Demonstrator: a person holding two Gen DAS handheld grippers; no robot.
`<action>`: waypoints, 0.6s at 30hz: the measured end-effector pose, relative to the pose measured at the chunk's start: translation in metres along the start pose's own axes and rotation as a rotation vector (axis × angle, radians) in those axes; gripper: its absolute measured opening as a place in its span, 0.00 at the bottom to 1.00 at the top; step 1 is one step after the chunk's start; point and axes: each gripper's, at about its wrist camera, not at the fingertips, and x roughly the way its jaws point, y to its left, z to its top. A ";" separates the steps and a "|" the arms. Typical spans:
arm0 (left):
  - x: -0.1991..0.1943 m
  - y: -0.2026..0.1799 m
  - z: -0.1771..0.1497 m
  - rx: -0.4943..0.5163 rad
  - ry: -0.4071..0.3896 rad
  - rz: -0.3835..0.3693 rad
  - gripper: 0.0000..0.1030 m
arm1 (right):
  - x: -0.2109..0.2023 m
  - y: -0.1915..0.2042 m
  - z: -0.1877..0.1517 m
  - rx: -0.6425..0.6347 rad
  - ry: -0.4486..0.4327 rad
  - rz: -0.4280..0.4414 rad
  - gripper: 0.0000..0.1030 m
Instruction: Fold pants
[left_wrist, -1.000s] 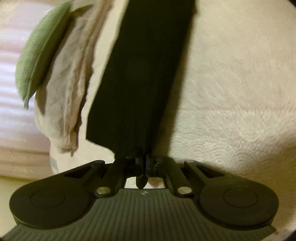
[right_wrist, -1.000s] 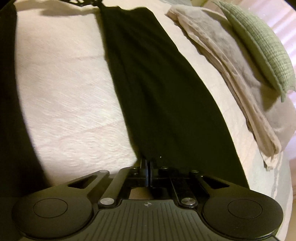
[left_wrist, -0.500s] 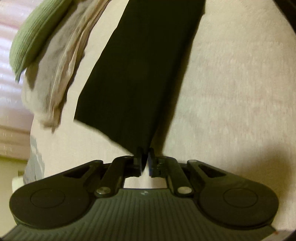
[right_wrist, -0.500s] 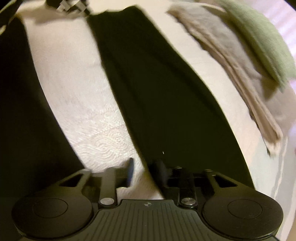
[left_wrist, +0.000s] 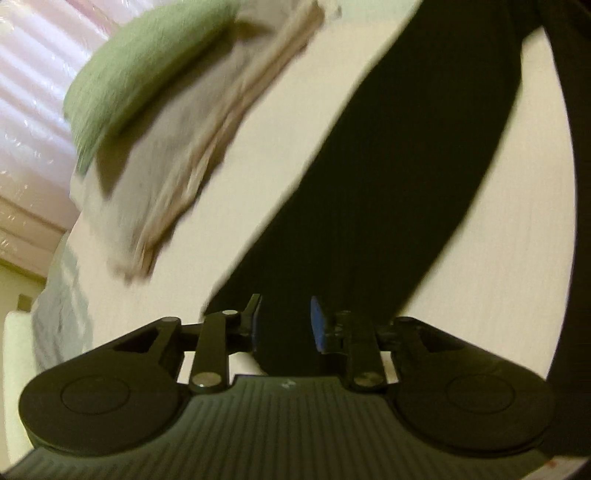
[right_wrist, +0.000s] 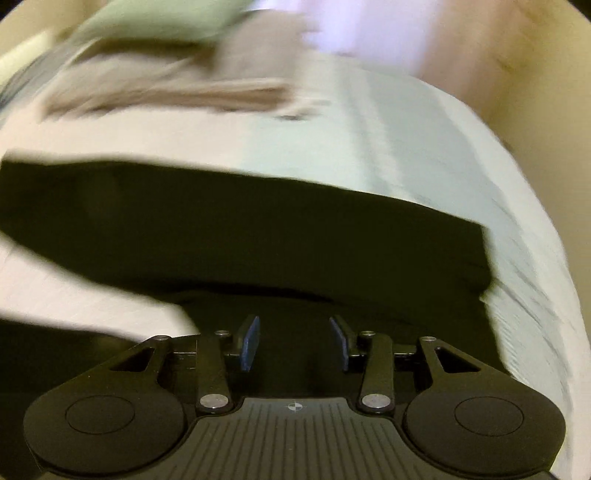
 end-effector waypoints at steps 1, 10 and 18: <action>0.002 -0.006 0.023 -0.010 -0.020 -0.009 0.24 | 0.004 -0.027 0.003 0.033 -0.008 -0.003 0.37; 0.034 -0.168 0.284 -0.031 -0.179 -0.228 0.31 | 0.071 -0.221 -0.008 0.075 0.043 0.174 0.37; 0.063 -0.333 0.449 -0.008 -0.238 -0.515 0.43 | 0.115 -0.268 -0.035 -0.007 0.067 0.359 0.37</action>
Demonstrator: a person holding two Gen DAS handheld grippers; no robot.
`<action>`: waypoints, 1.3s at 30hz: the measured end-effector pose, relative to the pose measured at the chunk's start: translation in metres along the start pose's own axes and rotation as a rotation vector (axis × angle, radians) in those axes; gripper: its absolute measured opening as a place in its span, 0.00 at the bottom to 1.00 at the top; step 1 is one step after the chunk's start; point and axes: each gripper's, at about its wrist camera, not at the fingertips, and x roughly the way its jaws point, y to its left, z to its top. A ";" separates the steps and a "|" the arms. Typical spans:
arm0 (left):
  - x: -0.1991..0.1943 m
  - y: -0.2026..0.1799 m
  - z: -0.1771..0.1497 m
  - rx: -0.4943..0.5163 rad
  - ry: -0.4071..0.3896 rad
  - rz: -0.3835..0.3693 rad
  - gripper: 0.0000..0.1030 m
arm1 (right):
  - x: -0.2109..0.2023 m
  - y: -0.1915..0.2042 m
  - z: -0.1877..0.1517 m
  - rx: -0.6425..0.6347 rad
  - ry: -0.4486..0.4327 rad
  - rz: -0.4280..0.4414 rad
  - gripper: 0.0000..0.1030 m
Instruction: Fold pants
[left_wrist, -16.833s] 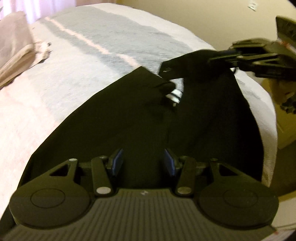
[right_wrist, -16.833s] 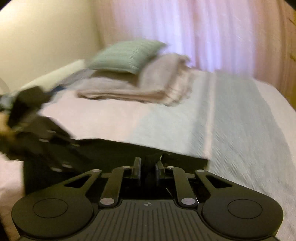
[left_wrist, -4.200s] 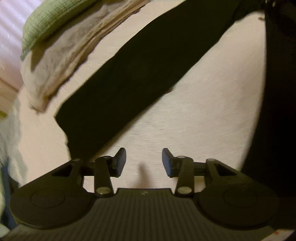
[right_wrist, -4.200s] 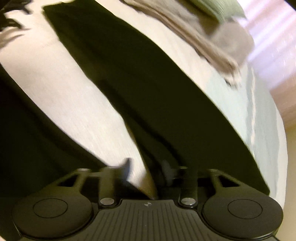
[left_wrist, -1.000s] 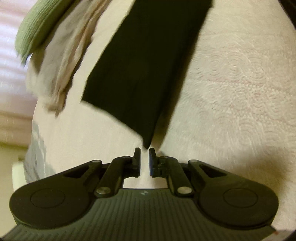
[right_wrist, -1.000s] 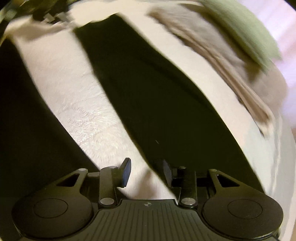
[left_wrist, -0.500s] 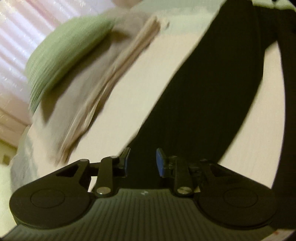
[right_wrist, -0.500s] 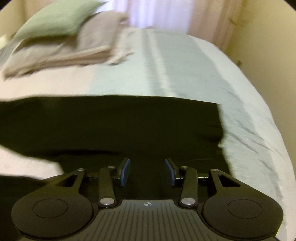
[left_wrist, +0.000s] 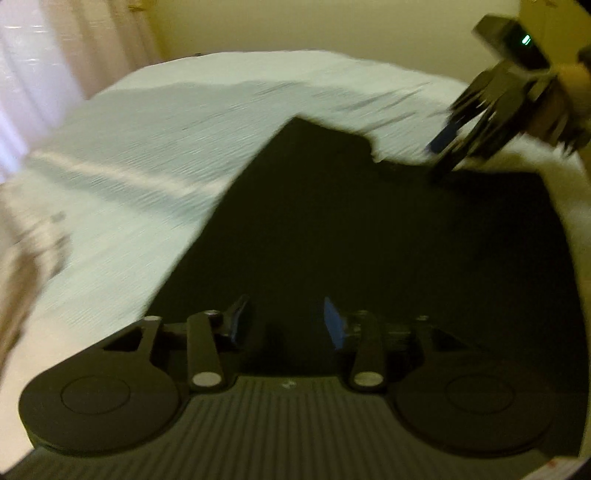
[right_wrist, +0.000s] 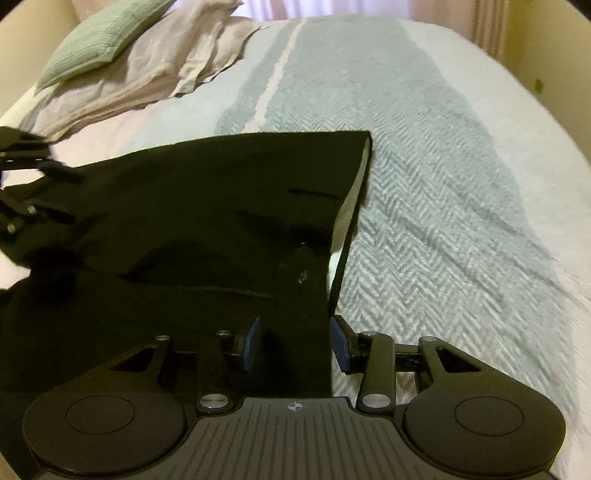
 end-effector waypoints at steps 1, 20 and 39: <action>0.012 -0.003 0.007 -0.001 0.001 -0.027 0.44 | 0.002 -0.002 -0.002 -0.012 0.001 0.009 0.37; 0.039 -0.056 0.028 0.022 0.023 -0.074 0.52 | -0.027 -0.014 0.015 -0.009 -0.176 0.113 0.00; 0.081 -0.057 0.010 -0.011 0.068 -0.054 0.54 | 0.020 -0.056 0.008 -0.076 -0.163 0.246 0.39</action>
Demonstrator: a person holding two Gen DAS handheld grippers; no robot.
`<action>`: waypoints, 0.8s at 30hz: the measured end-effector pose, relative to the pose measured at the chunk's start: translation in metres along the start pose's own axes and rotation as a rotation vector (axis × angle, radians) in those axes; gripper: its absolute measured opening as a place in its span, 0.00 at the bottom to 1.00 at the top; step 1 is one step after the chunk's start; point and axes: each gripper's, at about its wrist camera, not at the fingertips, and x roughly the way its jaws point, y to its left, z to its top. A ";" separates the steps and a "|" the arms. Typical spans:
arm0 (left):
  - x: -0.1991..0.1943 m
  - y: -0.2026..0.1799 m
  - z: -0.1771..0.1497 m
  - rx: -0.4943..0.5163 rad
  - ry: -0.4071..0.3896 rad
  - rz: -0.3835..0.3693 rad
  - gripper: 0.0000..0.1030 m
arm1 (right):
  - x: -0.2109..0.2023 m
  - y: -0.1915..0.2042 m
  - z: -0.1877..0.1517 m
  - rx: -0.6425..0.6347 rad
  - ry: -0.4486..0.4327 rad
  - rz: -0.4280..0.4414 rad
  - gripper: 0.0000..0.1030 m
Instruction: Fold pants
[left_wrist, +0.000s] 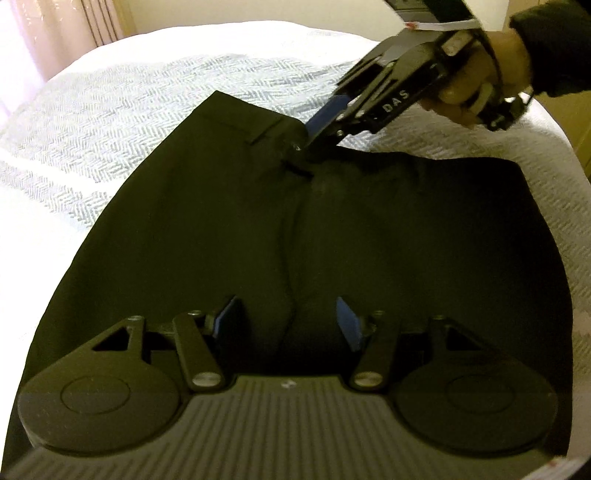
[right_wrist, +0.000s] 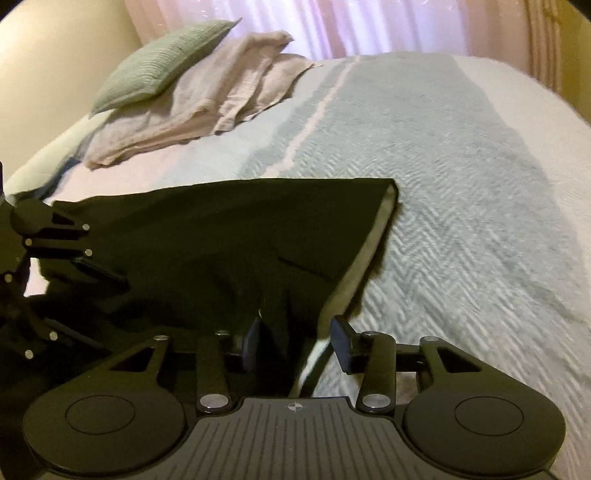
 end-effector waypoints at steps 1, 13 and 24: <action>0.000 0.001 0.000 0.000 -0.001 0.000 0.54 | 0.001 -0.004 0.000 0.009 -0.002 0.033 0.39; -0.001 0.010 0.001 0.014 -0.008 0.020 0.56 | 0.002 -0.032 -0.008 0.132 0.071 0.212 0.36; -0.003 0.008 0.018 0.063 -0.046 -0.001 0.57 | -0.049 -0.038 0.000 0.250 0.213 0.259 0.00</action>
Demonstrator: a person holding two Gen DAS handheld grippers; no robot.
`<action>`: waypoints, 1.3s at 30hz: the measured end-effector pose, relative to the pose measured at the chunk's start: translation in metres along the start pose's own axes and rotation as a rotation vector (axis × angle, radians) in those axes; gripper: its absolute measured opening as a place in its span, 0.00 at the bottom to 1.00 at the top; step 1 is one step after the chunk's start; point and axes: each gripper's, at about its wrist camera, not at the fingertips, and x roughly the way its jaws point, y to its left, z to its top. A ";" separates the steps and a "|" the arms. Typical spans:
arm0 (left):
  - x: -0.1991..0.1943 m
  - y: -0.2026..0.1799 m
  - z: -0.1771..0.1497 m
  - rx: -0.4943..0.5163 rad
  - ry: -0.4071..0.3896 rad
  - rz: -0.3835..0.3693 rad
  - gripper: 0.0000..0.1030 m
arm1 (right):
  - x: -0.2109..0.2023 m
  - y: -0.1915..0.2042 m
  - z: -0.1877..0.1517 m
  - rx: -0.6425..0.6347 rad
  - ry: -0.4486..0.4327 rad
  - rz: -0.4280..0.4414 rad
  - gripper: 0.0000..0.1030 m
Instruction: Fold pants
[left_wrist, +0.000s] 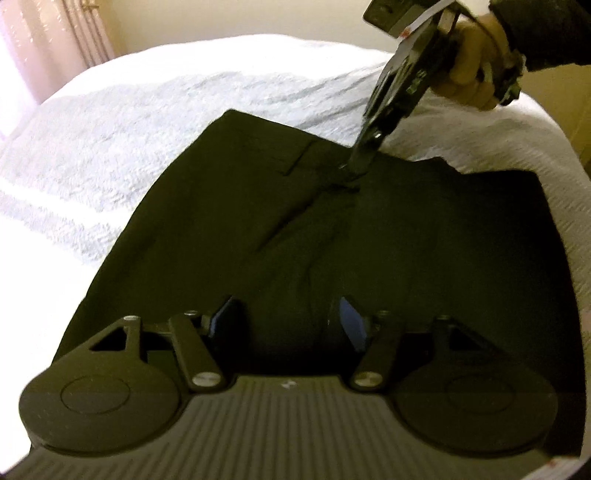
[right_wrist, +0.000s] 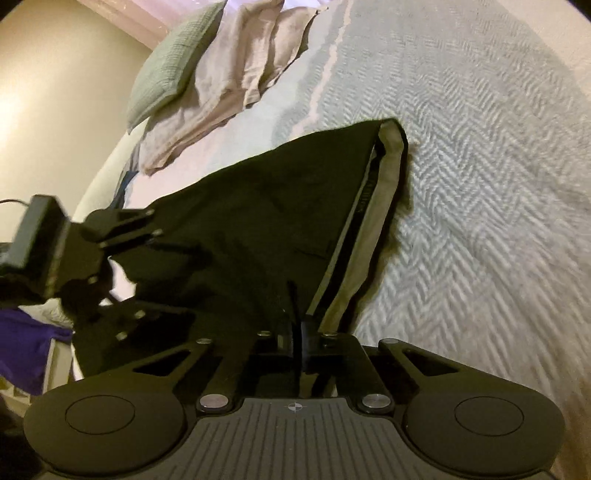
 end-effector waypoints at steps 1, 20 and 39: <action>0.001 0.000 0.001 0.002 -0.004 -0.005 0.57 | 0.001 0.001 0.000 0.001 0.003 -0.017 0.00; -0.070 0.006 -0.077 -0.148 0.077 0.102 0.56 | 0.048 0.131 -0.014 -0.257 -0.096 -0.314 0.23; -0.164 0.002 -0.188 -0.383 0.089 0.281 0.56 | 0.071 0.176 -0.009 -0.200 -0.033 -0.443 0.34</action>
